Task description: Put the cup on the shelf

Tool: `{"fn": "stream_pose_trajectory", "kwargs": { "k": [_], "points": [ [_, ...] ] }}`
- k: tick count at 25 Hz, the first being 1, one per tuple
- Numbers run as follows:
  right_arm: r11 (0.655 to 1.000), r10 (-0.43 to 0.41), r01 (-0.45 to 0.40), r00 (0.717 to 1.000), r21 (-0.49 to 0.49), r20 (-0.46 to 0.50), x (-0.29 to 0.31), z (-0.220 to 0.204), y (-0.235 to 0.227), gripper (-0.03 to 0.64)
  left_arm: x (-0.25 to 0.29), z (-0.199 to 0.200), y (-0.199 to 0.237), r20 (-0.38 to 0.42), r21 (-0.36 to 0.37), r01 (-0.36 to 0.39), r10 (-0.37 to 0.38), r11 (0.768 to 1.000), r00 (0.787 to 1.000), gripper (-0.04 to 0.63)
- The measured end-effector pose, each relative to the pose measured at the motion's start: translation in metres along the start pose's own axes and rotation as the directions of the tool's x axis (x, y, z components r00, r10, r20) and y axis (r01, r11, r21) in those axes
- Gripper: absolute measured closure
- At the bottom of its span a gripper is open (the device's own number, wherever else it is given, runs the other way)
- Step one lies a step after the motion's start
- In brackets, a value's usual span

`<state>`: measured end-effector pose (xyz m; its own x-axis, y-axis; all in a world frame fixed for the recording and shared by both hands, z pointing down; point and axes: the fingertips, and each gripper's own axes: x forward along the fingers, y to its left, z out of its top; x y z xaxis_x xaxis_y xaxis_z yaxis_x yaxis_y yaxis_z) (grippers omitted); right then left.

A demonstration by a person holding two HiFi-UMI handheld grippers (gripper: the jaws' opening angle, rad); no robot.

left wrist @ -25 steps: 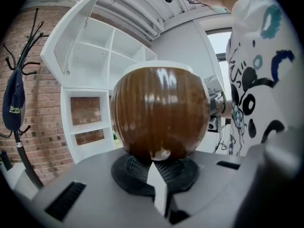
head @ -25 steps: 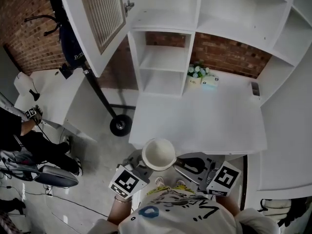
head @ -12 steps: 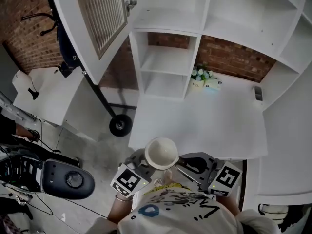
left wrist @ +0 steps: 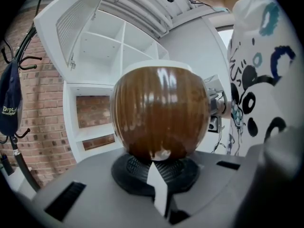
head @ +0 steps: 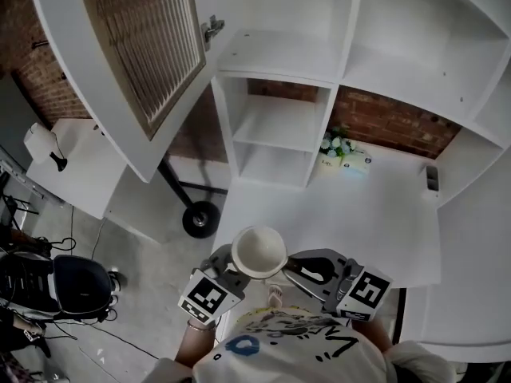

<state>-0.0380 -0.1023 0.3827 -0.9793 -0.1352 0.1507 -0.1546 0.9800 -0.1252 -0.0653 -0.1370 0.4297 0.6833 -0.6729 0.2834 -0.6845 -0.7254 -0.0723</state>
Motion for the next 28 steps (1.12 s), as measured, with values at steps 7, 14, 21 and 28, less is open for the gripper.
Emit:
{"fn": "stream_pose_trajectory", "kwargs": {
  "k": [7, 14, 21, 28],
  "points": [
    [1.0, 0.003, -0.003, 1.0, -0.011, 0.008, 0.002, 0.003, -0.041, 0.555, 0.031, 0.004, 0.027, 0.014, 0.002, -0.011, 0.011, 1.0, 1.0, 0.581],
    [1.0, -0.023, 0.023, 1.0, 0.013, 0.02, 0.004, 0.002, -0.064, 0.555, 0.049, 0.004, 0.042, 0.012, -0.002, -0.006, 0.006, 1.0, 1.0, 0.581],
    [0.995, -0.092, 0.091, 0.995, 0.039, 0.049, 0.016, 0.01, -0.085, 0.555, 0.058, 0.009, 0.071, 0.005, 0.022, -0.004, 0.004, 1.0, 1.0, 0.583],
    [0.983, -0.186, 0.186, 0.982, 0.008, 0.044, 0.036, 0.024, -0.106, 0.555, 0.068, 0.012, 0.103, 0.014, 0.057, 0.036, -0.037, 0.998, 0.999, 0.581]
  ]
}}
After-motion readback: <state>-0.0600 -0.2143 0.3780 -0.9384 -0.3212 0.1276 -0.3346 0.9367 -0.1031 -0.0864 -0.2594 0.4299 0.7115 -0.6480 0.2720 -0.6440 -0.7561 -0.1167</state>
